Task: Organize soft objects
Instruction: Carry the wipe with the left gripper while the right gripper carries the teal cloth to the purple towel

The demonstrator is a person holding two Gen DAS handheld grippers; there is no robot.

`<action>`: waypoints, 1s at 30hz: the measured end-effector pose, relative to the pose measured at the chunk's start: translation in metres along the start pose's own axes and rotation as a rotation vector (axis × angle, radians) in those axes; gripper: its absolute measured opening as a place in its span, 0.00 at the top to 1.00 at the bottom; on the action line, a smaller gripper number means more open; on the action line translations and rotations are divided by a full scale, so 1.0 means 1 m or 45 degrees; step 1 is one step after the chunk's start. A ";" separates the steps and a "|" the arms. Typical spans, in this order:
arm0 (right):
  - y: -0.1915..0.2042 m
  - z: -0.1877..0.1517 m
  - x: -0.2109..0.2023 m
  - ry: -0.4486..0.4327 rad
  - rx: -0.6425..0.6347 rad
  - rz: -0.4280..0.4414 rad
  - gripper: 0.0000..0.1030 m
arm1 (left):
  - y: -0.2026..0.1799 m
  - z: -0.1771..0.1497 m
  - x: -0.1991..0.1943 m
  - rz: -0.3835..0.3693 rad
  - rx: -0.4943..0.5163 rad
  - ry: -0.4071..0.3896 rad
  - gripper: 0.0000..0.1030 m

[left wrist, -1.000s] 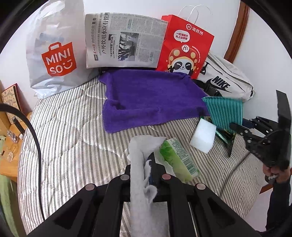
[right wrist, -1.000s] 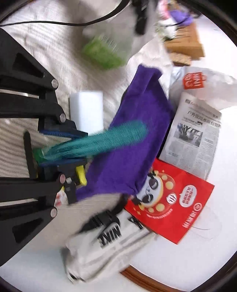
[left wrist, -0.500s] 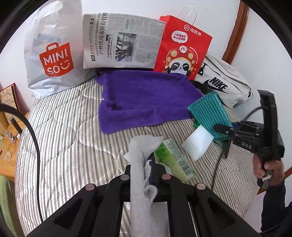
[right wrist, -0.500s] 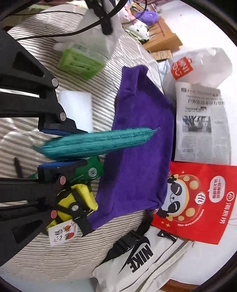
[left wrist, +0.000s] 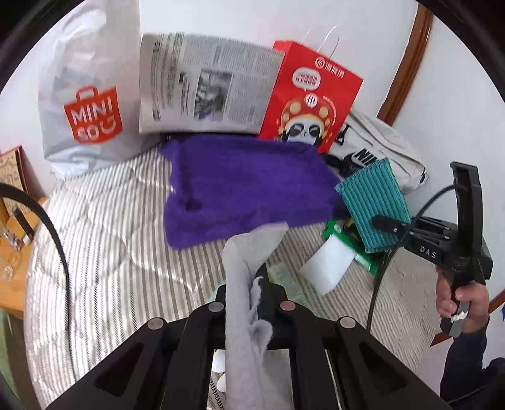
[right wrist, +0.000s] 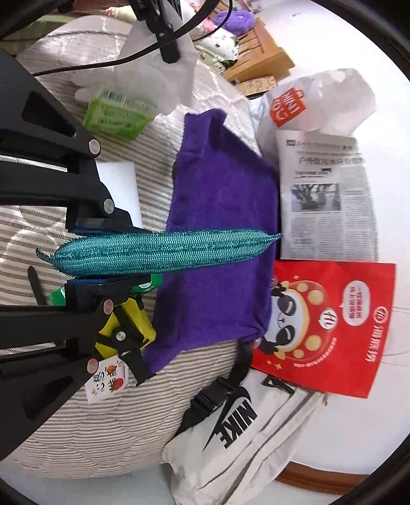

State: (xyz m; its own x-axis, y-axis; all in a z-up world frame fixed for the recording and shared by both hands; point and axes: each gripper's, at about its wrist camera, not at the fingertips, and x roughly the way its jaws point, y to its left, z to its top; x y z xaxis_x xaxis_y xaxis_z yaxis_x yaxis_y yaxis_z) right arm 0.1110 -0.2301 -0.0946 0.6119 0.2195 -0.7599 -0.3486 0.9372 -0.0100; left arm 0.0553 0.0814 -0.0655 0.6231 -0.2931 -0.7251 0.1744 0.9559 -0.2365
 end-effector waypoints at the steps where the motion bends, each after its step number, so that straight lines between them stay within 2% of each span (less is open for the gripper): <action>1: -0.001 0.001 -0.005 -0.004 0.005 0.008 0.82 | -0.001 0.003 -0.003 0.007 0.005 -0.007 0.94; 6: -0.008 0.005 -0.022 -0.030 0.043 0.061 0.82 | -0.007 0.016 -0.018 -0.010 0.013 -0.043 0.94; 19: -0.019 0.029 -0.026 -0.032 0.060 0.055 0.82 | -0.030 0.050 -0.019 -0.049 0.060 -0.084 0.94; 25: -0.025 0.052 -0.015 -0.034 0.067 0.042 0.82 | -0.033 0.076 -0.014 -0.027 0.082 -0.102 0.94; 30: -0.033 0.070 0.006 -0.004 0.081 0.033 0.82 | -0.026 0.096 0.008 0.010 0.089 -0.080 0.94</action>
State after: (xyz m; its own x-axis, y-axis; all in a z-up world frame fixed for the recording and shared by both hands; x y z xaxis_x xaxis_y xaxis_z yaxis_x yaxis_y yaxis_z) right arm 0.1763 -0.2408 -0.0532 0.6056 0.2447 -0.7572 -0.3187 0.9465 0.0510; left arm 0.1285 0.0562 -0.0028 0.6706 -0.2860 -0.6844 0.2210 0.9578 -0.1837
